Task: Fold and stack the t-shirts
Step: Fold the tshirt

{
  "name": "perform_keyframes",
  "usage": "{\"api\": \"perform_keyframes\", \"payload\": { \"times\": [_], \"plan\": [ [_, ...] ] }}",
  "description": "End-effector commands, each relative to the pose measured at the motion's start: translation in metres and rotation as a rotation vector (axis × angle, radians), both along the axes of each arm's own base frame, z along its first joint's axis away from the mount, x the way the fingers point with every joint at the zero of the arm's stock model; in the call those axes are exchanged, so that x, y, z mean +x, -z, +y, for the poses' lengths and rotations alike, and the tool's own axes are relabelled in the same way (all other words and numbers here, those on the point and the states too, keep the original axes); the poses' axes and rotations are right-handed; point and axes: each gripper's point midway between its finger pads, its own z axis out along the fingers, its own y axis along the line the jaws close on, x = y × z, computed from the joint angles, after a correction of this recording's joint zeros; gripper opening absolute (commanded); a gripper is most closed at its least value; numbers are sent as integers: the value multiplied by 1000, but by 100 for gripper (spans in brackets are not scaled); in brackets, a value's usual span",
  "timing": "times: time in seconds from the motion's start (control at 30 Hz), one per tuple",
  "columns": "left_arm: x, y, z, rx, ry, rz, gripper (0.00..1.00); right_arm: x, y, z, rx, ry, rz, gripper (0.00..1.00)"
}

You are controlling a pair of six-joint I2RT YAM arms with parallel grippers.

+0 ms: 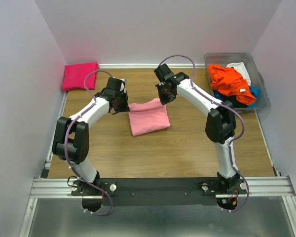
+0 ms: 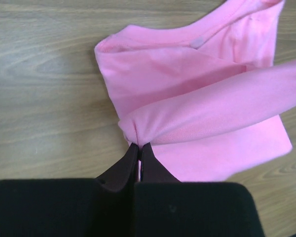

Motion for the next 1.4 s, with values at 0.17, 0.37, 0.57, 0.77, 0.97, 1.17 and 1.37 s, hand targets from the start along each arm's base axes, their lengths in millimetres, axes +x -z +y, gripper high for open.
{"api": "perform_keyframes", "payload": {
  "times": [0.17, 0.37, 0.57, 0.77, 0.97, 1.17, 1.37],
  "plan": [
    [28, 25, 9, 45, -25, -47, 0, 21, 25, -32, -88, 107, -61, 1],
    [30, 29, 9, 44, -33, -50, 0, 27, 33, -42, -111, 142, -74, 1],
    [37, 31, 7, 32, -24, -93, 20, 27, 42, -49, -137, 174, -78, 10],
    [45, 4, 3, 10, -20, -180, 70, 32, 10, -44, -77, 170, -154, 33],
    [41, -33, -8, -11, 21, -306, 78, 24, -28, -20, 116, 66, -234, 40],
    [29, -18, -36, -3, 129, -292, 55, -1, -27, 24, 344, -125, -178, 39],
    [46, 5, -53, -33, 166, -262, 39, 9, 2, 30, 478, -141, -101, 33]
  ]
}}
